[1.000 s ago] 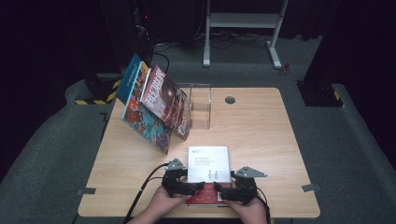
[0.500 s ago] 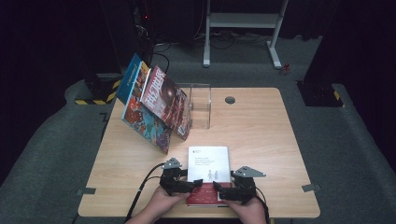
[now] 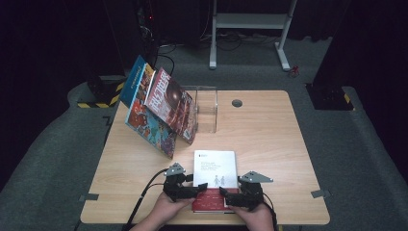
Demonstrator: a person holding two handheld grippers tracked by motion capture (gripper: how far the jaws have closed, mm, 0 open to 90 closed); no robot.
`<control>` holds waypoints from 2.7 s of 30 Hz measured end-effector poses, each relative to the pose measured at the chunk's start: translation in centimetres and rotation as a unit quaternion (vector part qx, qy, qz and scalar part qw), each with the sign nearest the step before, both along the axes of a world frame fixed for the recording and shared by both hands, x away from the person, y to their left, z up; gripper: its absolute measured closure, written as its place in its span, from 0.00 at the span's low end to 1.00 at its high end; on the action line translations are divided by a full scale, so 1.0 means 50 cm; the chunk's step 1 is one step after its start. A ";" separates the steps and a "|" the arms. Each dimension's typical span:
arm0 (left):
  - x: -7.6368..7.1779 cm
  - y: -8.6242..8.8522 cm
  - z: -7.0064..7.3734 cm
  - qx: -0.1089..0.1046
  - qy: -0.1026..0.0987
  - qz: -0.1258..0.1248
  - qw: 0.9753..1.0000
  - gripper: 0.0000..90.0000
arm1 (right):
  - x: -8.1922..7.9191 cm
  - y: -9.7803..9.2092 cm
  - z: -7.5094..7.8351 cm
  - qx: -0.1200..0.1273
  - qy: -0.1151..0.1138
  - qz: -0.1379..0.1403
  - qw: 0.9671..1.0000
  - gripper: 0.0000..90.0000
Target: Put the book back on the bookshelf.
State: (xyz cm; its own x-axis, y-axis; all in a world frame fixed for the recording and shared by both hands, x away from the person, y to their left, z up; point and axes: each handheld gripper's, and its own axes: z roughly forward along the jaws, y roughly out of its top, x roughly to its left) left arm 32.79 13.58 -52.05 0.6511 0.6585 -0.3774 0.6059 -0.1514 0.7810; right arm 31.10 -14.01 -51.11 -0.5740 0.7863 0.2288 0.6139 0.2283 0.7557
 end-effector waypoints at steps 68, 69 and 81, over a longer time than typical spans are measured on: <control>-0.041 0.006 0.056 -0.005 -0.156 -0.026 0.987 0.56 | -0.010 -0.037 0.013 0.041 -0.022 -0.010 0.999 0.16; -0.041 0.006 0.057 -0.004 -0.158 -0.027 0.987 0.56 | -0.010 -0.036 0.013 0.042 -0.020 -0.011 0.999 0.16; -0.049 0.006 0.064 0.010 -0.188 -0.040 0.981 0.56 | -0.011 -0.036 0.014 0.041 -0.021 -0.009 0.999 0.16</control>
State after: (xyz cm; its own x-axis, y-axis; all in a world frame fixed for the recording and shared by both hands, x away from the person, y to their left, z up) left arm 30.32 13.90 -48.86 0.7919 0.6043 -0.0874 0.2606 -0.2050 0.9434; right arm 30.56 -15.79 -50.41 -0.5695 0.7766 0.2694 0.5854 0.1531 0.7961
